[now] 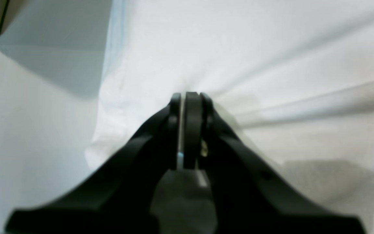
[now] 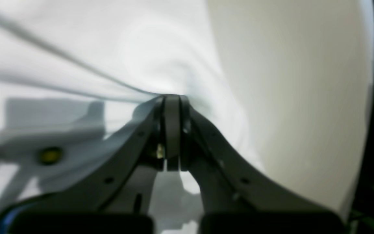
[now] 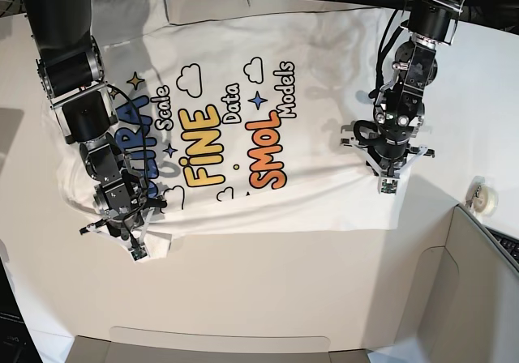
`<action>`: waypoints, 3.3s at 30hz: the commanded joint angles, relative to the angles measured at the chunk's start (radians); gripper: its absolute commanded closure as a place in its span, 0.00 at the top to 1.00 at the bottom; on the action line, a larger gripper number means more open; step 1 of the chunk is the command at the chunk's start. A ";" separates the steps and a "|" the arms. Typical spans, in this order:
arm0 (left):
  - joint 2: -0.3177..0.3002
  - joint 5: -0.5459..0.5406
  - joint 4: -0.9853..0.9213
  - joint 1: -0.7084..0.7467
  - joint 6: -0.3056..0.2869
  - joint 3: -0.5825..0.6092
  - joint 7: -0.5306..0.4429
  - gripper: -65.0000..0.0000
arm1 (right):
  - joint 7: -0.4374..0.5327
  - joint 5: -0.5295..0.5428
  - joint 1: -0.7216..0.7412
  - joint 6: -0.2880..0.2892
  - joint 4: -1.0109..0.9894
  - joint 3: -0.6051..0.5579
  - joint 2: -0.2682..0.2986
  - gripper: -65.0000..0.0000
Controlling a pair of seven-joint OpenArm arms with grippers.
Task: Layout the t-shirt on the table in an organized manner, then fold the t-shirt properly
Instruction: 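Lower both grippers onto the flattened t-shirt's body, then press and smooth the shirt body with both grippers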
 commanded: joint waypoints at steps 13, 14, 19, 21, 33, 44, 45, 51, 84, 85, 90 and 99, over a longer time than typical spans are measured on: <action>-0.086 -0.003 0.017 0.104 -0.092 -0.002 -0.052 0.04 | 0.257 -0.113 0.212 -0.014 -0.258 0.011 0.055 0.14; -0.084 -0.003 0.027 0.104 -0.092 -0.002 -0.051 0.04 | 0.296 -0.113 0.220 -0.014 -0.275 0.011 0.058 0.18; -0.066 -0.003 0.075 0.110 -0.092 0.014 -0.039 0.04 | 0.361 -0.107 0.191 -0.011 -0.206 0.011 0.058 0.17; -0.061 -0.003 0.075 0.108 -0.092 0.041 -0.037 0.04 | 0.303 -0.107 0.134 -0.004 -0.109 0.011 0.060 0.10; -0.062 -0.003 0.080 0.108 -0.092 0.074 -0.037 0.04 | -0.021 -0.107 -0.085 0.223 0.258 0.012 0.072 0.00; -0.087 -0.003 0.136 0.136 -0.094 0.152 -0.046 0.04 | 0.239 -0.115 0.091 0.223 -0.181 0.001 -0.065 0.00; -0.096 -0.003 0.152 0.138 -0.094 0.173 -0.046 0.04 | 0.263 -0.115 0.111 0.220 -0.213 0.001 -0.077 0.00; -0.168 -0.001 0.219 0.138 -0.089 0.364 -0.049 0.04 | 0.328 -0.115 0.223 0.212 -0.318 0.001 -0.129 0.11; 0.036 0.332 0.239 0.081 -0.059 -0.131 -0.036 0.04 | 0.470 -0.109 0.025 -0.184 -0.135 0.011 0.000 0.51; 0.039 0.332 0.216 0.061 -0.059 -0.149 -0.025 0.04 | 0.470 -0.109 -0.001 -0.184 -0.103 0.011 0.009 0.51; 0.039 0.327 0.193 0.013 -0.056 -0.195 0.043 0.04 | 0.470 -0.109 -0.082 -0.184 0.072 0.012 0.078 0.51; 0.109 0.323 0.475 0.055 -0.068 -0.236 0.172 0.04 | 0.177 -0.110 -0.163 -0.178 0.341 0.011 0.136 0.51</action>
